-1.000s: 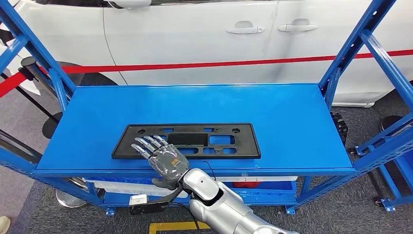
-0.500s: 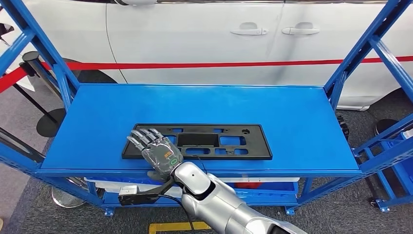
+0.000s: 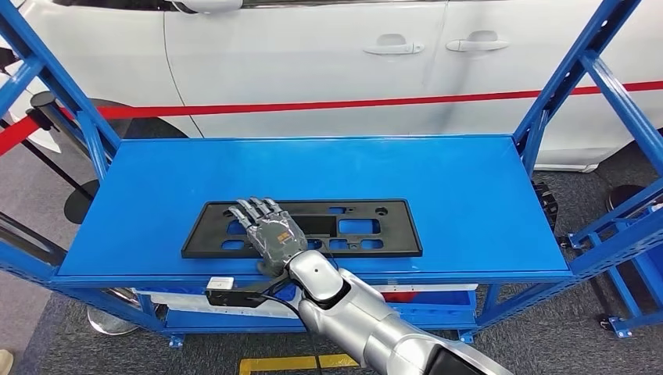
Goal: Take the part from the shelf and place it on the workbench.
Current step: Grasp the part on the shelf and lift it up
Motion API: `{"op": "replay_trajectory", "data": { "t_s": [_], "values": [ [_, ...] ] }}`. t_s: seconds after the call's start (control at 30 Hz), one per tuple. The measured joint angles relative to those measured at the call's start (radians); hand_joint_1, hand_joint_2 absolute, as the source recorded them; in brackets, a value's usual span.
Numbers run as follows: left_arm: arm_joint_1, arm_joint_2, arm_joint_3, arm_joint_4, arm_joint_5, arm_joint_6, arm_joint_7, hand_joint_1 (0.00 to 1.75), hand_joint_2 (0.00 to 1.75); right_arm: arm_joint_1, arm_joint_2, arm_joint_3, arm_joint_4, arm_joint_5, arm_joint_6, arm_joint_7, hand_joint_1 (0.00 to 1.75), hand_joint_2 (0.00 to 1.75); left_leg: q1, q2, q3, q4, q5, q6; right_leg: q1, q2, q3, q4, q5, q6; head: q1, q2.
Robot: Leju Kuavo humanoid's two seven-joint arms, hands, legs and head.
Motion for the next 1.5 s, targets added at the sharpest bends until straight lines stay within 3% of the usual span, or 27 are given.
{"op": "replay_trajectory", "data": {
  "t_s": [0.03,0.07,0.1,0.17,0.23,0.33,0.37,0.43,0.5,0.57,0.6,0.63,0.67,0.73,0.8,0.9,0.97,1.03,1.07,1.1,1.13,1.17,1.23,1.27,1.37,1.43,1.5],
  "values": [
    [0.001,0.001,0.000,0.000,-0.001,0.000,0.001,0.00,0.00,0.000,0.000,0.000,0.009,0.003,0.002,0.008,0.00,1.75,0.002,0.000,-0.022,0.043,-0.010,-0.004,0.000,0.000,0.000,0.001,-0.001,0.000,0.000,0.000],
    [0.001,0.003,0.000,0.000,-0.002,0.000,0.001,0.00,0.00,0.000,0.000,0.000,0.019,0.007,0.002,0.019,0.00,1.75,0.004,0.000,-0.027,0.051,-0.001,-0.008,0.000,0.000,-0.001,0.004,-0.002,0.000,0.000,0.000],
    [0.001,0.005,0.000,0.000,-0.003,0.000,0.001,0.00,0.00,0.000,0.000,0.000,0.028,0.015,0.002,0.030,0.00,1.75,0.007,0.000,-0.014,0.022,0.025,-0.011,-0.001,0.001,-0.001,0.007,-0.004,0.002,0.000,0.000],
    [0.000,0.008,0.000,0.000,-0.004,0.001,0.001,0.00,0.00,-0.007,0.000,-0.001,0.048,0.039,-0.002,0.056,0.00,1.75,0.012,0.001,0.047,-0.102,0.087,-0.017,-0.004,0.003,-0.003,0.019,-0.012,0.011,0.000,0.000],
    [-0.002,0.008,0.000,0.000,-0.005,0.001,0.002,0.00,0.00,-0.018,0.000,-0.005,0.068,0.067,-0.008,0.081,0.10,1.75,0.011,-0.001,0.085,-0.181,0.108,-0.008,-0.002,0.005,-0.009,0.034,-0.020,0.021,0.002,0.000],
    [-0.002,0.008,0.000,0.000,-0.007,0.002,0.002,0.00,0.00,-0.029,-0.002,-0.020,0.091,0.115,-0.014,0.117,1.07,1.75,0.006,-0.002,0.088,-0.191,0.106,0.016,-0.001,0.006,-0.013,0.039,-0.022,0.032,0.004,0.000],
    [-0.002,0.008,0.000,0.000,-0.007,0.002,0.002,0.00,0.00,-0.031,-0.005,-0.028,0.097,0.131,-0.013,0.128,1.30,1.75,0.007,-0.002,0.089,-0.194,0.108,0.023,-0.003,0.006,-0.014,0.045,-0.027,0.037,0.004,0.000],
    [-0.003,0.008,0.000,0.000,-0.009,0.002,0.002,0.00,0.00,-0.032,-0.011,-0.045,0.107,0.157,-0.012,0.149,1.30,1.75,0.009,-0.001,0.090,-0.198,0.112,0.035,-0.007,0.005,-0.042,0.107,-0.067,0.047,0.006,0.000],
    [-0.003,0.008,0.000,0.000,-0.010,0.001,0.000,0.00,0.00,-0.031,-0.021,-0.062,0.115,0.182,-0.012,0.170,1.32,1.75,0.008,0.000,0.088,-0.198,0.113,0.040,-0.010,0.004,-0.103,0.232,-0.127,0.054,0.007,0.000],
    [-0.002,0.009,0.000,0.000,-0.013,-0.001,-0.003,0.00,0.00,-0.026,-0.036,-0.089,0.123,0.211,-0.016,0.192,1.36,1.75,0.007,-0.001,0.088,-0.198,0.113,0.041,-0.012,0.004,-0.144,0.312,-0.144,0.055,0.007,0.000],
    [-0.002,0.009,0.000,0.000,-0.015,-0.002,-0.006,0.00,0.00,-0.024,-0.043,-0.106,0.125,0.227,-0.019,0.201,1.37,1.75,0.006,-0.001,0.088,-0.198,0.113,0.041,-0.011,0.004,-0.139,0.299,-0.125,0.053,0.007,0.000],
    [-0.002,0.009,0.000,0.000,-0.018,-0.004,-0.009,0.00,0.00,-0.024,-0.050,-0.125,0.127,0.243,-0.023,0.209,1.37,1.75,0.006,-0.002,0.090,-0.198,0.113,0.040,-0.011,0.004,-0.116,0.251,-0.092,0.049,0.007,0.000],
    [-0.002,0.009,0.000,0.000,-0.019,-0.007,-0.012,0.00,0.00,-0.024,-0.054,-0.143,0.127,0.257,-0.026,0.215,1.35,1.75,0.005,-0.003,0.091,-0.198,0.112,0.040,-0.009,0.004,-0.082,0.180,-0.057,0.043,0.007,0.000],
    [-0.002,0.009,0.000,0.000,-0.021,-0.012,-0.017,0.00,0.00,-0.026,-0.059,-0.179,0.127,0.281,-0.030,0.223,1.32,1.75,0.003,-0.004,0.091,-0.197,0.111,0.034,-0.002,0.003,-0.027,0.066,-0.018,0.032,0.007,0.000],
    [-0.001,0.009,0.000,0.000,-0.022,-0.016,-0.022,0.00,0.00,-0.024,-0.064,-0.214,0.127,0.302,-0.033,0.225,1.29,1.75,0.002,-0.004,0.090,-0.199,0.111,0.023,0.004,0.004,-0.015,0.036,-0.017,0.028,0.007,0.000],
    [-0.001,0.011,0.000,0.000,-0.024,-0.018,-0.031,0.00,0.00,-0.022,-0.069,-0.260,0.126,0.326,-0.035,0.225,1.27,1.75,0.003,-0.002,0.087,-0.187,0.098,0.009,-0.002,0.004,-0.008,0.020,-0.008,0.017,0.006,0.000],
    [-0.001,0.014,0.000,0.000,-0.026,-0.020,-0.040,0.00,0.00,-0.019,-0.071,-0.286,0.125,0.338,-0.035,0.224,1.28,1.75,0.004,-0.001,0.050,-0.102,0.045,0.005,-0.006,0.001,-0.002,0.010,-0.004,0.009,0.005,0.000],
    [0.001,0.015,0.000,0.000,-0.028,-0.021,-0.055,0.00,0.00,-0.015,-0.073,-0.310,0.125,0.350,-0.035,0.221,1.28,1.75,0.005,0.000,-0.008,0.025,-0.012,0.001,-0.004,0.000,-0.002,0.010,-0.004,0.006,0.003,0.000],
    [0.002,0.016,0.000,0.000,-0.029,-0.022,-0.065,0.00,0.00,-0.012,-0.073,-0.321,0.125,0.357,-0.035,0.220,1.28,1.75,0.005,0.000,-0.024,0.061,-0.018,-0.001,-0.003,0.000,-0.002,0.011,-0.005,0.006,0.003,0.000],
    [0.003,0.017,0.000,0.000,-0.030,-0.023,-0.078,0.00,0.00,-0.010,-0.074,-0.333,0.125,0.363,-0.036,0.218,1.27,1.75,0.005,0.000,-0.024,0.060,-0.005,-0.002,-0.003,0.000,-0.002,0.012,-0.006,0.006,0.003,0.000],
    [0.003,0.018,0.000,0.000,-0.030,-0.026,-0.091,0.00,0.00,-0.009,-0.073,-0.344,0.125,0.369,-0.038,0.216,1.27,1.75,0.006,0.000,-0.005,0.021,0.024,-0.004,-0.004,0.000,-0.001,0.015,-0.007,0.007,0.003,0.000],
    [0.003,0.019,0.000,0.000,-0.031,-0.029,-0.104,0.00,0.00,-0.009,-0.073,-0.356,0.124,0.374,-0.040,0.213,1.27,1.75,0.007,0.000,0.027,-0.045,0.059,-0.004,-0.005,0.000,-0.001,0.020,-0.010,0.010,0.003,0.000],
    [0.001,0.020,0.000,0.000,-0.031,-0.033,-0.119,0.00,0.00,-0.010,-0.073,-0.376,0.123,0.380,-0.044,0.207,1.27,1.75,0.006,0.000,0.082,-0.158,0.098,-0.001,-0.002,0.002,-0.005,0.032,-0.017,0.019,0.004,0.000],
    [0.001,0.020,0.000,0.000,-0.031,-0.034,-0.122,0.00,0.44,-0.010,-0.073,-0.384,0.123,0.381,-0.046,0.205,1.28,1.75,0.006,-0.001,0.095,-0.184,0.102,0.004,0.000,0.003,-0.008,0.036,-0.019,0.024,0.004,0.000],
    [0.002,0.020,0.000,0.000,-0.030,-0.034,-0.125,0.00,1.75,-0.012,-0.074,-0.403,0.120,0.383,-0.047,0.202,1.27,1.75,0.004,0.000,0.097,-0.192,0.102,0.024,-0.001,0.006,-0.010,0.040,-0.020,0.036,0.006,0.000],
    [0.000,0.020,0.000,0.000,-0.030,-0.034,-0.127,0.00,1.75,-0.009,-0.074,-0.411,0.119,0.383,-0.046,0.200,1.24,1.75,0.005,0.002,0.098,-0.197,0.107,0.036,-0.004,0.005,-0.027,0.080,-0.049,0.047,0.006,0.000],
    [-0.002,0.021,0.000,0.000,-0.030,-0.029,-0.130,0.00,1.75,-0.003,-0.074,-0.418,0.118,0.383,-0.048,0.196,1.24,1.75,0.005,0.002,0.095,-0.198,0.110,0.043,-0.008,0.004,-0.080,0.191,-0.109,0.056,0.007,0.000]
  ]
}}
